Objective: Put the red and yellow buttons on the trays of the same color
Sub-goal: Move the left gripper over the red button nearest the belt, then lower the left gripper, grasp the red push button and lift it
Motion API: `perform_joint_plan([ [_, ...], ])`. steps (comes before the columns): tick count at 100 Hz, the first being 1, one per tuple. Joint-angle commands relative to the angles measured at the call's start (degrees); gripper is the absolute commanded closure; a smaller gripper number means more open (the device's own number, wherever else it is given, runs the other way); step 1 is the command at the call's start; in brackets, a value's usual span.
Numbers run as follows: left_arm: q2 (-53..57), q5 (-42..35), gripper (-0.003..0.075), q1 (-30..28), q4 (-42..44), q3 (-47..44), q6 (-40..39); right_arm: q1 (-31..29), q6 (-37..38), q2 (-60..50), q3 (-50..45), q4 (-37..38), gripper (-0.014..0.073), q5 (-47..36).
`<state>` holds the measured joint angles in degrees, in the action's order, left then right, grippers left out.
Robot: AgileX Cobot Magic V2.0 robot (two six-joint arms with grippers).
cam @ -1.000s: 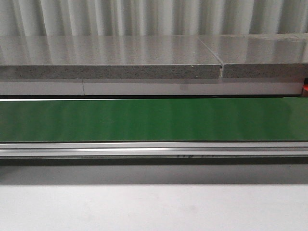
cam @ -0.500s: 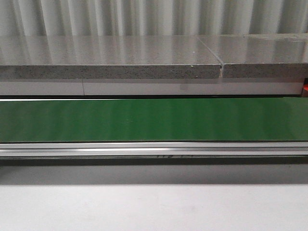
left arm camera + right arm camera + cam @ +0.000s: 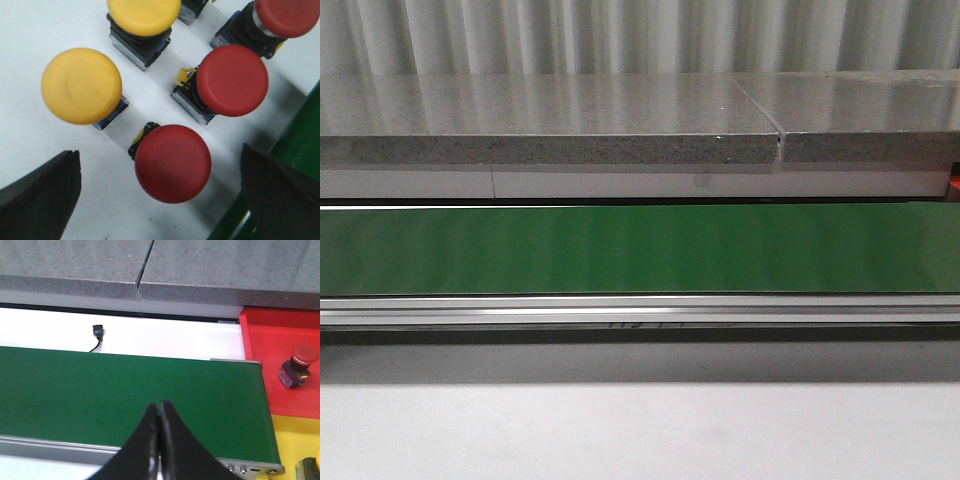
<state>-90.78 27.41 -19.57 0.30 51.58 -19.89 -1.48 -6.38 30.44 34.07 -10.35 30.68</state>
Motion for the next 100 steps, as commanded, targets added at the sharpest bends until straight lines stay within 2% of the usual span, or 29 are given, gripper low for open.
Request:
perform_joint_plan([
  [1,0.41,-2.41,0.0101,-0.19,0.11,2.09,-0.04,0.0,-0.43,-0.06,1.43,-0.29,0.0662,-3.8],
  [56,-2.26,-1.43,0.0115,-0.19,0.46,3.84,-0.04,0.0,-0.43,-0.06,1.43,-0.29,0.0662,-3.8],
  [68,-2.26,-1.43,0.0228,-0.19,0.46,3.84,-0.04,0.0,-0.43,-0.06,1.43,-0.29,0.0662,-3.8],
  [86,-2.13,-1.43,0.0477,-0.19,0.46,3.84,-0.04,0.0,-0.43,-0.06,1.43,-0.29,0.0662,-3.8],
  [100,-1.29,-0.82,0.0634,-0.19,0.46,3.84,-0.04,0.0,-0.43,-0.06,1.43,-0.29,0.0662,-3.8],
])
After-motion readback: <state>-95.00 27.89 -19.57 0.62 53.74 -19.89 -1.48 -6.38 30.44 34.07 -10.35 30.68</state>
